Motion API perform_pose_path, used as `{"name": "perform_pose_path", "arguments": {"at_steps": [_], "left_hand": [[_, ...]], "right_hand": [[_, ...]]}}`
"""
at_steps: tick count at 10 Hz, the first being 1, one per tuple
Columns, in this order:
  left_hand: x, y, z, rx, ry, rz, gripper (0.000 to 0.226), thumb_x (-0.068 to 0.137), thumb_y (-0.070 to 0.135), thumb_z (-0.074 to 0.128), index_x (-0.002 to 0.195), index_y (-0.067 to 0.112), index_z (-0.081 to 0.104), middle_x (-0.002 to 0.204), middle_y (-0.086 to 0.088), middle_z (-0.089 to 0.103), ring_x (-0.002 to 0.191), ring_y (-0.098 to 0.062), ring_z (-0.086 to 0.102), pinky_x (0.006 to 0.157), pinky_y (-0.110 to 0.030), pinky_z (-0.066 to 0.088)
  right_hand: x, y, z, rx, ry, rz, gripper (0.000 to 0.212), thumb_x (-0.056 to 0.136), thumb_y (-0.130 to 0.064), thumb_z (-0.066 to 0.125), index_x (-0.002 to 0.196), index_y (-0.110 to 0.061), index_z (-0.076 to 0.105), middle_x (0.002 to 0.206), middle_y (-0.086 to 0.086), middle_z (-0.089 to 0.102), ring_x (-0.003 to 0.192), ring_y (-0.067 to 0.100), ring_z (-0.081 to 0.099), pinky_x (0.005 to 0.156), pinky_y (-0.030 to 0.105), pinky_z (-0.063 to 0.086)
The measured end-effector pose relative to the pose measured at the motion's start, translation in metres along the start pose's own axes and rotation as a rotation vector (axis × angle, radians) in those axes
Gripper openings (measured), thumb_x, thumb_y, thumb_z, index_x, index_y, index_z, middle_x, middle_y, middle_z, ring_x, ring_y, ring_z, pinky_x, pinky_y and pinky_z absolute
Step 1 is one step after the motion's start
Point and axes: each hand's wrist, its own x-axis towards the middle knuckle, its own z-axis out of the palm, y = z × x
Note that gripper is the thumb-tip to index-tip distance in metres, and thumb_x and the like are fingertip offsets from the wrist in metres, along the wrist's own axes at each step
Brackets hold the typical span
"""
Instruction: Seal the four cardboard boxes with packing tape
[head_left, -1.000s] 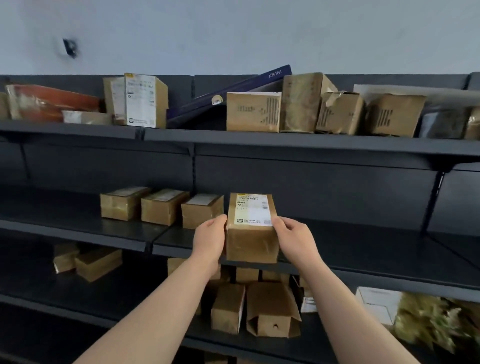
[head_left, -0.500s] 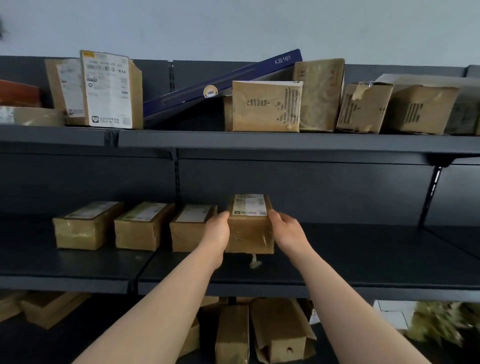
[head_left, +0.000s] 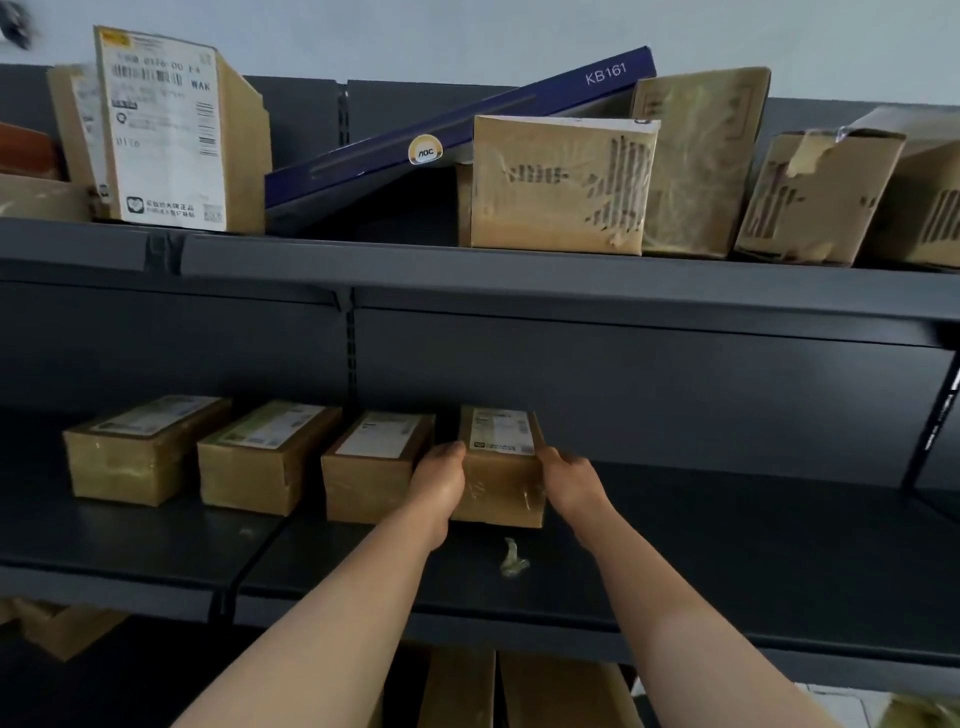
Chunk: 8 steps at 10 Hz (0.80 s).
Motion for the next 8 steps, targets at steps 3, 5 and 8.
{"name": "perform_pose_path", "arguments": {"at_steps": [3, 5, 8], "left_hand": [[0.015, -0.022, 0.008, -0.001, 0.011, -0.023, 0.045, 0.098, 0.045, 0.041, 0.136, 0.023, 0.05, 0.128, -0.005, 0.059, 0.118, -0.025, 0.054, 0.107, -0.044, 0.04], [0.011, -0.023, 0.007, 0.083, 0.02, -0.02, 0.053, 0.099, 0.052, 0.033, 0.143, 0.024, 0.041, 0.141, -0.006, 0.049, 0.128, -0.027, 0.045, 0.11, -0.045, 0.035], [-0.02, -0.01, -0.017, 0.135, -0.019, -0.002, 0.05, 0.1, 0.047, 0.039, 0.139, 0.016, 0.044, 0.138, -0.007, 0.05, 0.126, -0.026, 0.047, 0.11, -0.043, 0.036]], "right_hand": [[0.019, 0.024, 0.0, -0.041, -0.02, 0.006, 0.033, 0.1, -0.032, 0.038, 0.121, -0.018, 0.059, 0.097, -0.003, 0.058, 0.088, 0.014, 0.054, 0.084, 0.035, 0.044], [0.014, 0.025, -0.002, -0.072, -0.016, -0.004, 0.044, 0.102, -0.042, 0.036, 0.131, -0.013, 0.054, 0.105, -0.001, 0.054, 0.092, 0.015, 0.051, 0.083, 0.031, 0.04], [-0.007, 0.022, 0.0, -0.164, 0.071, -0.06, 0.047, 0.098, -0.044, 0.043, 0.135, -0.016, 0.051, 0.121, 0.003, 0.057, 0.109, 0.021, 0.053, 0.092, 0.035, 0.045]]}}
